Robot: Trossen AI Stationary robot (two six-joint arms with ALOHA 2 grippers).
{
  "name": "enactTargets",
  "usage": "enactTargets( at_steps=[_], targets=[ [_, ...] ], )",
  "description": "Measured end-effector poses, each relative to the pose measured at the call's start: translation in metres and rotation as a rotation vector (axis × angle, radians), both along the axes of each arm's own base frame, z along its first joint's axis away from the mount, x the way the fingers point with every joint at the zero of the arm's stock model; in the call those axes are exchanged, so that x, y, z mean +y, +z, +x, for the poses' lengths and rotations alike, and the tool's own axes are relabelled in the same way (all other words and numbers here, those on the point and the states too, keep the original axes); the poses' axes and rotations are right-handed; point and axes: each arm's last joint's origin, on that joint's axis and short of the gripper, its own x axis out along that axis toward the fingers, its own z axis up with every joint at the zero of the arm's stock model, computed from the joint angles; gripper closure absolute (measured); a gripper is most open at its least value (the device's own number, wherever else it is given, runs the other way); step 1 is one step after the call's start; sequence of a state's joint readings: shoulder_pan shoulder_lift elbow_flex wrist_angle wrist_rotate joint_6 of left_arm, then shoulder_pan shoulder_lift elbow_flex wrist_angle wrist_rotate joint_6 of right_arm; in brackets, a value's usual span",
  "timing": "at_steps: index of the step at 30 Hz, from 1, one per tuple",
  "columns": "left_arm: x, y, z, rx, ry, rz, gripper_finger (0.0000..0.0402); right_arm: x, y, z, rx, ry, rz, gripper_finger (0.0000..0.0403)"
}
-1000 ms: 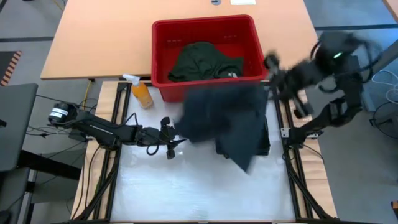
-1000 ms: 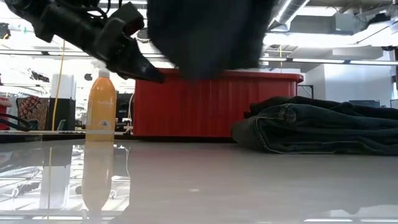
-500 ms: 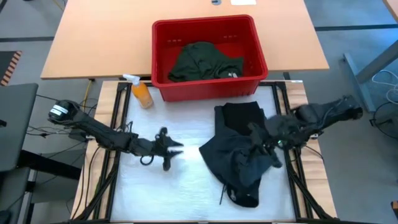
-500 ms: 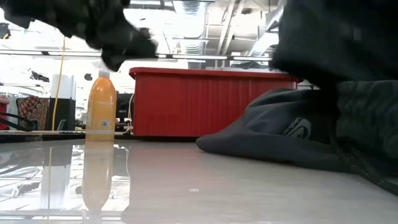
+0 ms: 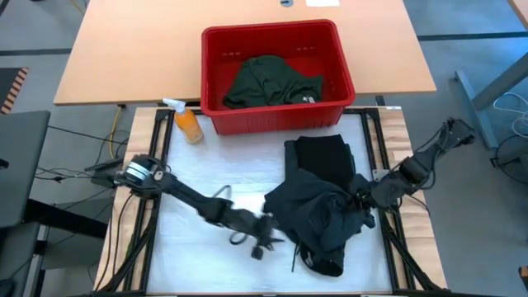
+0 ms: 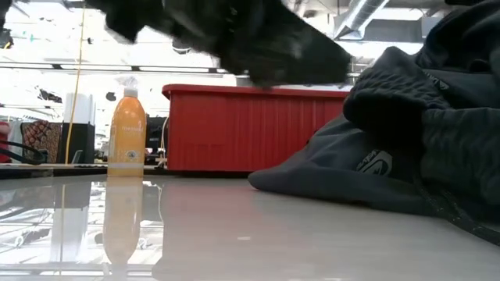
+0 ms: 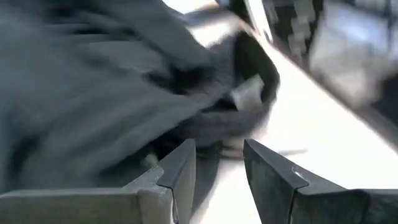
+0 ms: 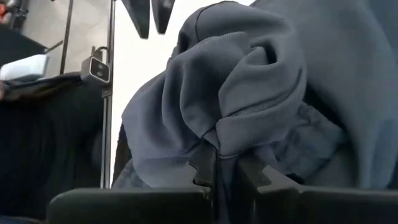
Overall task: Fold Laundry from Bin
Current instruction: Fold the black shorts
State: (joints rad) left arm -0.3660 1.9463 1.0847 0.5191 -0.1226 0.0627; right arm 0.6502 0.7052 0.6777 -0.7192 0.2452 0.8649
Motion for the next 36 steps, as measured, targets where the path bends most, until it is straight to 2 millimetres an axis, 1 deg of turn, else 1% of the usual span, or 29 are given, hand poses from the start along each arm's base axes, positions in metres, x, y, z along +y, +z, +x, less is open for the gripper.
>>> enactTargets(
  at_steps=[2,4,6,8,10,15,18,22,26,29,31,34,35,36],
  targets=[
    [-0.009,0.008,0.019,0.074,-0.090,0.178,0.0276,-0.001,0.000,-0.003,-0.011,-0.011,-0.025,0.0355],
    [-0.018,0.017,0.035,0.147,-0.155,0.307,0.0276,-0.002,0.001,-0.005,-0.022,-0.009,-0.030,0.0353],
    [-0.028,0.028,0.050,0.184,-0.219,0.386,0.0276,-0.002,0.002,-0.006,-0.029,-0.010,-0.028,0.0352],
    [-0.034,0.035,0.063,0.216,-0.277,0.453,0.0276,-0.002,0.002,-0.006,-0.028,-0.009,-0.032,0.0351],
    [-0.041,0.036,0.076,0.229,-0.333,0.499,0.0276,-0.002,0.002,-0.006,-0.027,0.002,-0.048,0.0350],
    [-0.051,0.029,0.096,0.255,-0.463,0.583,0.0276,-0.003,0.001,-0.005,-0.029,0.007,-0.062,0.0350],
    [-0.054,0.026,0.103,0.281,-0.481,0.624,0.0276,-0.003,0.001,-0.005,-0.027,0.001,-0.056,0.0349],
    [-0.054,0.015,0.105,0.316,-0.480,0.682,0.0276,-0.003,0.001,-0.005,-0.025,-0.003,-0.050,0.0349],
    [-0.054,0.011,0.103,0.364,-0.490,0.624,0.0276,-0.003,0.001,-0.005,-0.026,-0.004,-0.049,0.0348],
    [-0.053,0.010,0.102,0.396,-0.444,0.619,0.0281,-0.003,0.002,-0.005,-0.025,-0.011,-0.044,0.0348],
    [-0.051,0.010,0.101,0.422,-0.380,0.622,0.0302,-0.003,0.002,-0.005,-0.024,-0.022,-0.030,0.0348],
    [-0.049,0.008,0.100,0.469,-0.316,0.571,0.0358,-0.002,0.004,-0.003,-0.048,-0.049,0.007,0.0348],
    [-0.048,0.005,0.099,0.481,-0.308,0.552,0.0379,-0.001,0.006,-0.002,-0.067,-0.052,0.022,0.0348],
    [-0.048,0.001,0.099,0.489,-0.303,0.534,0.0389,0.000,0.008,-0.001,-0.085,-0.052,0.037,0.0348]
  ],
)
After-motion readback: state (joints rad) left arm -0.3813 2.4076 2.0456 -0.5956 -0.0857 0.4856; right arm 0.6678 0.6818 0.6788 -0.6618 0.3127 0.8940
